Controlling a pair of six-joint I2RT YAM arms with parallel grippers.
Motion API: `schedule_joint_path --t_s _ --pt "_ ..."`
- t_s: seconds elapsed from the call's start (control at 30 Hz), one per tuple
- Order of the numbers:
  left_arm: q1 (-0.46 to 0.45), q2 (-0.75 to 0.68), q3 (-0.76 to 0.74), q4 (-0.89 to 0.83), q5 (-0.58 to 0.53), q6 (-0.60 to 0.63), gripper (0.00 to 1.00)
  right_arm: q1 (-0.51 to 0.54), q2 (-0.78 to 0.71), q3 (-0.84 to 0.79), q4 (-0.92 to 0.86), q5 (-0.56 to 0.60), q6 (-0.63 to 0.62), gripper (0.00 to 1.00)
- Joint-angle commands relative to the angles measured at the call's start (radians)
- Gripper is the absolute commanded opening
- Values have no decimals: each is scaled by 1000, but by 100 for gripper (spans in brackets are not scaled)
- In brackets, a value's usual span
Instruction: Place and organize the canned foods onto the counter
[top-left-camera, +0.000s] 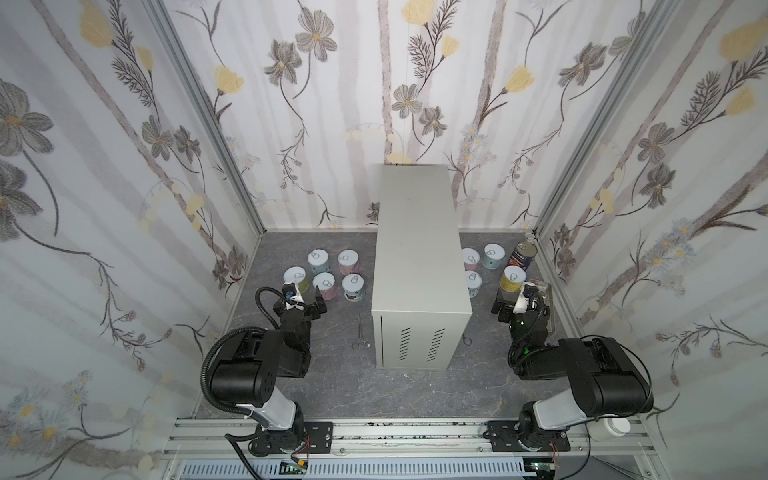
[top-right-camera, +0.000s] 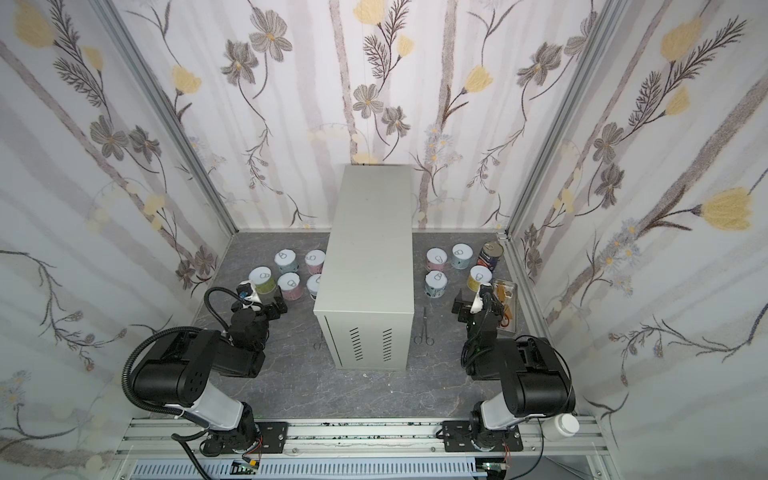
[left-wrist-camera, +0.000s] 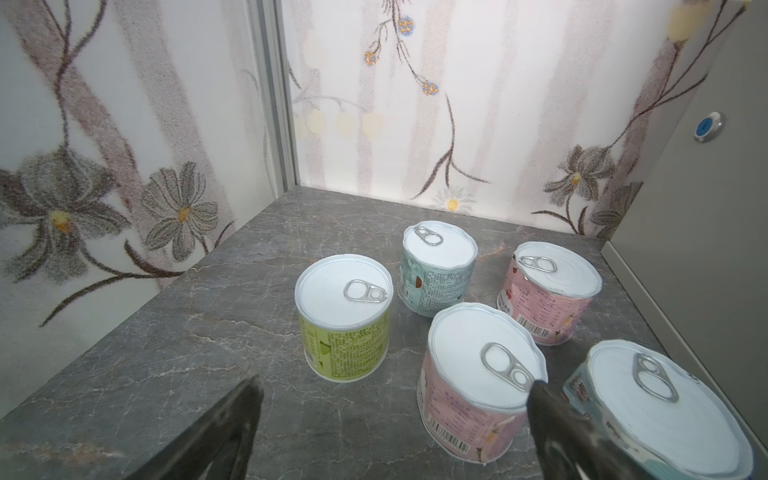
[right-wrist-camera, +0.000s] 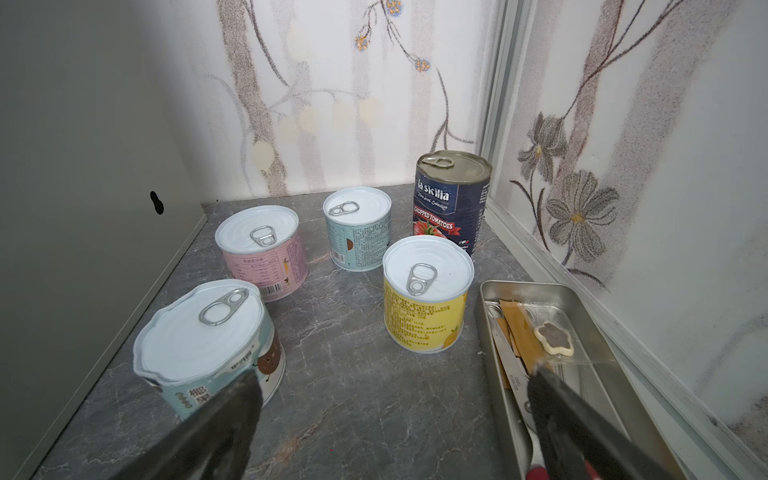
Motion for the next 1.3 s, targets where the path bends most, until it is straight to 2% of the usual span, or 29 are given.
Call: schedule_joint_path --t_s 0.0,0.23,0.33,0.47,0.53,0.6,0.67,0.73,0.83,0.9,1.0,1.07,1.2,1.27 --pt "9 -2 8 13 17 -22 100 0 -4 1 38 -3 -3 100" --pt "9 -4 8 14 17 -22 100 2 -8 2 42 6 -4 100" --pt "8 -12 14 -8 6 -25 100 9 -96 72 -163 49 -2 100" --pt "1 -19 16 -8 -35 -30 100 16 -209 237 -528 125 42 100" --pt "-2 -77 58 -127 -55 -33 100 16 -246 350 -744 145 112 100" --pt "-4 -139 142 -319 -65 -34 100 16 -258 468 -938 119 167 100" --pt "-11 -197 205 -438 -74 -32 100 16 -246 588 -1092 81 197 100" --pt "-17 -271 286 -567 -68 -34 100 16 -221 687 -1218 -5 202 100" --pt "-18 -327 480 -854 -82 -11 100 16 -168 781 -1330 -56 256 100" --pt "-16 -328 604 -1015 -82 37 100 17 -137 819 -1368 -116 264 100" --pt "-17 -350 760 -1225 -24 95 100 22 -101 851 -1400 -194 272 100" --pt "-16 -352 847 -1340 15 86 100 24 -79 866 -1402 -265 271 100" --pt "-16 -313 1028 -1576 95 47 100 52 -9 898 -1412 -295 235 100" --pt "-15 -307 1078 -1640 144 33 100 59 34 913 -1414 -321 225 100"
